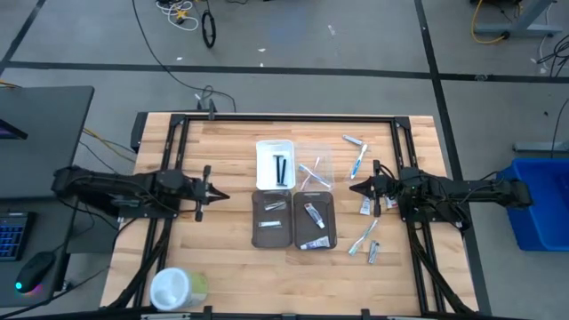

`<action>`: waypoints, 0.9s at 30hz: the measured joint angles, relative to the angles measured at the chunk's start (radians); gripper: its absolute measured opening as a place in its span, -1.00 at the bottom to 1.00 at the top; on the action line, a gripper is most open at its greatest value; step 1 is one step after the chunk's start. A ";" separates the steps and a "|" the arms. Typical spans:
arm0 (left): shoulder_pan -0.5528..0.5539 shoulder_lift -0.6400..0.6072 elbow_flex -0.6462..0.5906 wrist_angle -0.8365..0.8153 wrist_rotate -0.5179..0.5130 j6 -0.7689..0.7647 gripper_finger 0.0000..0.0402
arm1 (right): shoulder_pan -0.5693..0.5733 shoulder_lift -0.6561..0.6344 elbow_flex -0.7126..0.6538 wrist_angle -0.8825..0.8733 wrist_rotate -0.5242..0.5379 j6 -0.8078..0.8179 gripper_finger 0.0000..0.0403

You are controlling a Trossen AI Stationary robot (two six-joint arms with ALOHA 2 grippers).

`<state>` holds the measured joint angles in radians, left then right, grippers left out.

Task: Pick & Place Travel size toiletries
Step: Put the blue toothbrush into the transparent bin

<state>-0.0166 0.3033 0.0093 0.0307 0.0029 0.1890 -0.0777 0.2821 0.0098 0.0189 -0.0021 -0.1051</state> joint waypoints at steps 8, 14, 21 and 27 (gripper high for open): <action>0.000 -0.100 0.000 -0.006 -0.008 0.044 -0.97 | 0.000 0.000 0.000 0.000 0.000 0.000 -0.93; 0.000 -0.181 0.000 -0.007 -0.009 0.032 -0.97 | 0.000 0.000 0.000 0.000 0.000 0.000 -0.93; 0.000 -0.259 -0.001 -0.009 -0.010 0.045 -0.97 | 0.000 0.000 0.000 0.000 0.000 0.000 -0.93; 0.000 -0.304 -0.001 -0.009 -0.015 0.045 -0.97 | 0.000 0.000 0.000 0.000 0.000 0.000 -0.94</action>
<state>-0.0162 -0.0005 0.0082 0.0213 -0.0124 0.2335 -0.0778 0.2817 0.0099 0.0189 -0.0021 -0.1049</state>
